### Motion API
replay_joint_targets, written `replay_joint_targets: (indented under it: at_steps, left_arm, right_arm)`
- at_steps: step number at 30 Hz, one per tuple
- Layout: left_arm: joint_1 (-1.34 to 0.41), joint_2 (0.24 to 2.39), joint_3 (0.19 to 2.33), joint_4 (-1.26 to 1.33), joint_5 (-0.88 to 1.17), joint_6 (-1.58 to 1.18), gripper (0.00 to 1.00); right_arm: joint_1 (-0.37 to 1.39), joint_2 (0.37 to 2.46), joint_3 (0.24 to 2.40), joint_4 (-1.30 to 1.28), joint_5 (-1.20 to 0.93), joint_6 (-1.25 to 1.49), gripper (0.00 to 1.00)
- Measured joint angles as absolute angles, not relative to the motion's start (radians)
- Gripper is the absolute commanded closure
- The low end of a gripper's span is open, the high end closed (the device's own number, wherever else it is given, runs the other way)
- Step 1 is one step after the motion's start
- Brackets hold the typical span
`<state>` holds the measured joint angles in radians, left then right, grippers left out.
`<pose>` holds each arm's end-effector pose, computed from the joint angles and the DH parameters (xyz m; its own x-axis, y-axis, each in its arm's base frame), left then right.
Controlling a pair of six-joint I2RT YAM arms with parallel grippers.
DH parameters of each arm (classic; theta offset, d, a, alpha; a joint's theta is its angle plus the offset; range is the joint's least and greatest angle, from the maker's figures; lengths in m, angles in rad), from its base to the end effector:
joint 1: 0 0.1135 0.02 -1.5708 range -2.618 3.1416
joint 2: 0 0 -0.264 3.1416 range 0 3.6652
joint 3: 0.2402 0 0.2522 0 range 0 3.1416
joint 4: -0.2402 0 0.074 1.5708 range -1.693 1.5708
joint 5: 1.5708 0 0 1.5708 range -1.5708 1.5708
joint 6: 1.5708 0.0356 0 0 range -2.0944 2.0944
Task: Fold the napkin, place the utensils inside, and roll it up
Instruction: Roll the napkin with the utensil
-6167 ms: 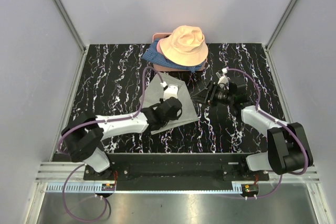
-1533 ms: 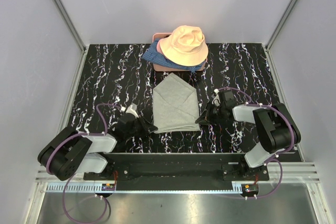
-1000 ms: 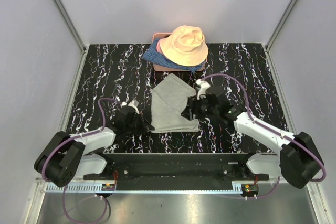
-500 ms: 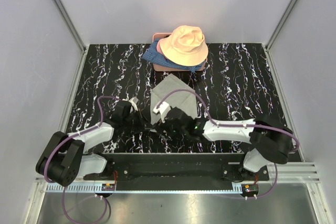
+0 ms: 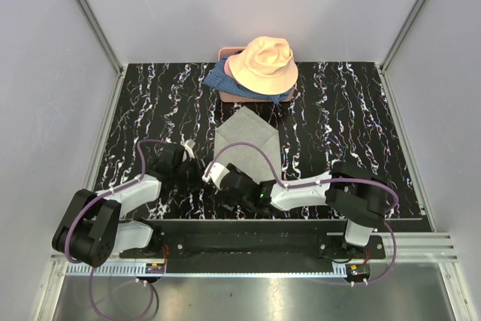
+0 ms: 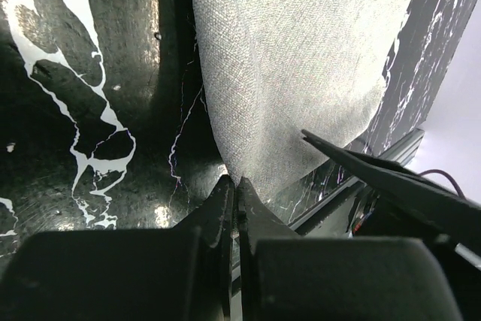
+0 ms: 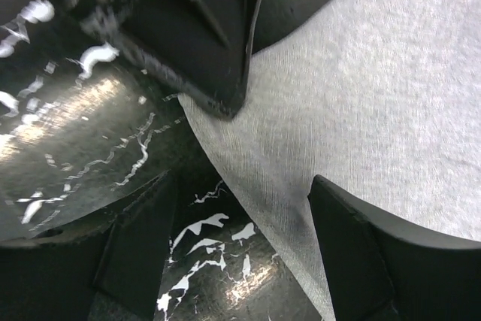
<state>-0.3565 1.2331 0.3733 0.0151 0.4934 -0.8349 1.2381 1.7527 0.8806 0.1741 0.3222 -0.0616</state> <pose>0.1889 -0.0883 0.1374 -0.9167 -0.3552 -0.1832 -0.1153 0.6738 -0.7299 0.1262 0.3307 0.1549 -0.1592 -0.6395 -0.7522 -0.8287 0.5007 -0.2503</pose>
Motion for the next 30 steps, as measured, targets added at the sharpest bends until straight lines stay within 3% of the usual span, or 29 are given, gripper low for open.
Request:
replay_joint_targets:
  at_steps: [13, 17, 19, 22, 23, 24, 27, 30]
  left_arm:
    - [-0.306, 1.233, 0.374, -0.007, 0.518, -0.813, 1.0]
    - [-0.299, 1.233, 0.374, -0.008, 0.523, -0.808, 1.0]
    - [-0.298, 1.233, 0.374, -0.007, 0.528, -0.805, 1.0]
    - [-0.294, 1.234, 0.374, -0.005, 0.537, -0.796, 0.88]
    - [-0.292, 1.234, 0.374, -0.005, 0.541, -0.792, 0.74]
    - [-0.29, 1.234, 0.374, -0.004, 0.544, -0.787, 0.7]
    - [-0.279, 1.233, 0.374, 0.002, 0.545, -0.778, 0.49]
    - [-0.268, 1.214, 0.372, -0.004, 0.529, -0.769, 0.34]
  right_arm:
    - [1.277, 1.796, 0.871, 0.152, 0.64, 0.002, 0.31]
    - [1.278, 1.789, 0.85, 0.155, 0.659, 0.004, 0.58]
    - [1.279, 1.789, 0.846, 0.152, 0.653, -0.01, 0.67]
    - [1.28, 1.796, 0.846, 0.152, 0.634, -0.038, 0.82]
    - [1.281, 1.797, 0.846, 0.15, 0.624, -0.047, 0.85]
    - [1.281, 1.797, 0.846, 0.148, 0.613, -0.057, 0.91]
    - [1.281, 1.797, 0.85, 0.136, 0.583, -0.077, 1.0]
    - [1.277, 1.796, 0.87, 0.099, 0.555, -0.085, 1.0]
